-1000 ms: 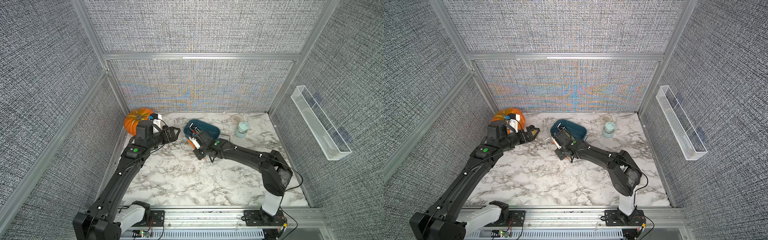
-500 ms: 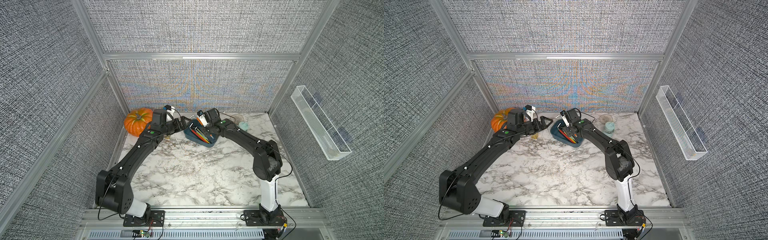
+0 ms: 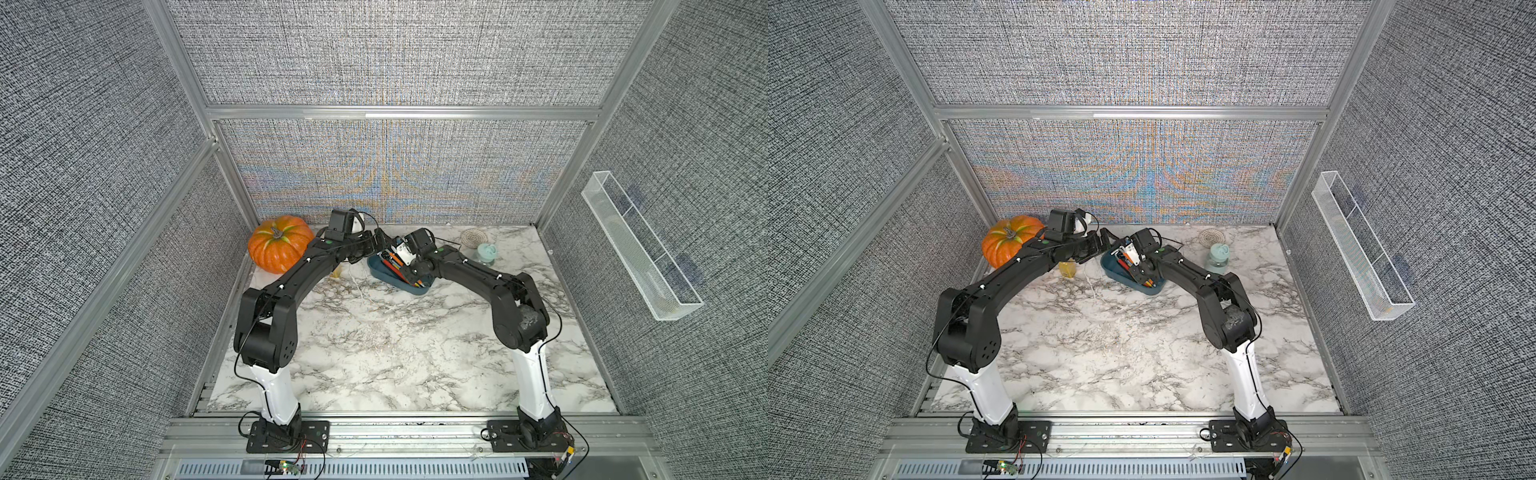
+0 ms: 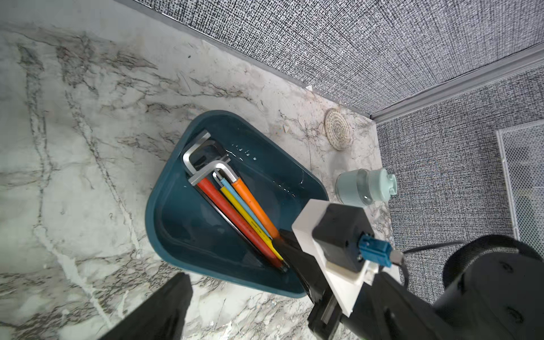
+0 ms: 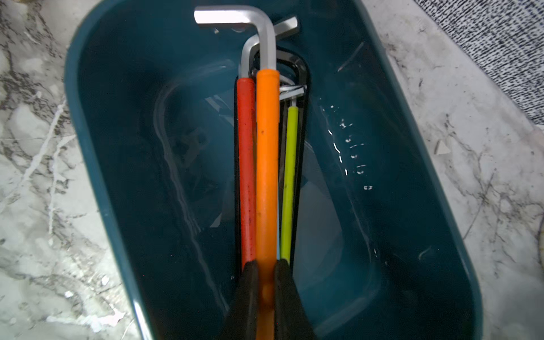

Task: Put the hex key on the desktop into the storage box
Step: Place the Allen key in the storage box.

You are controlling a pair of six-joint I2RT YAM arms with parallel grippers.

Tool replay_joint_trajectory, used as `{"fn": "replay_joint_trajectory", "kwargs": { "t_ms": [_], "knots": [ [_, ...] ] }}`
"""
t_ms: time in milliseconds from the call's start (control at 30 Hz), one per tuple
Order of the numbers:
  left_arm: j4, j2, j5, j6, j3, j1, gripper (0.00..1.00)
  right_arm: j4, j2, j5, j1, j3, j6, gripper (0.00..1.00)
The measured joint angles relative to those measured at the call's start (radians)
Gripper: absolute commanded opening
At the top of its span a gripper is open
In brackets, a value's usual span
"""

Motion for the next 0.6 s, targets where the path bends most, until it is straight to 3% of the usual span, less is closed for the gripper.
{"fn": "replay_joint_trajectory", "kwargs": {
  "t_ms": [200, 267, 367, 433, 600],
  "knots": [
    [-0.054, 0.07, -0.029, 0.011, 0.037, -0.014, 1.0, 0.035, 0.0, -0.023, -0.011, -0.038, 0.018, 0.02],
    [-0.071, 0.081, -0.035, 0.016, 0.05, -0.018, 1.0, 0.036, 0.003, -0.024, -0.016, -0.034, 0.024, 0.12],
    [-0.085, 0.082, -0.054, 0.02, 0.056, -0.019, 1.0, 0.037, 0.014, -0.034, -0.021, -0.018, 0.046, 0.37],
    [-0.091, 0.082, -0.056, 0.022, 0.056, -0.018, 1.0, 0.04, 0.014, -0.047, -0.025, -0.014, 0.048, 0.48],
    [-0.098, 0.064, -0.074, 0.027, 0.048, -0.019, 1.0, 0.053, -0.005, -0.056, -0.029, -0.025, 0.064, 0.53]
  ]
}}
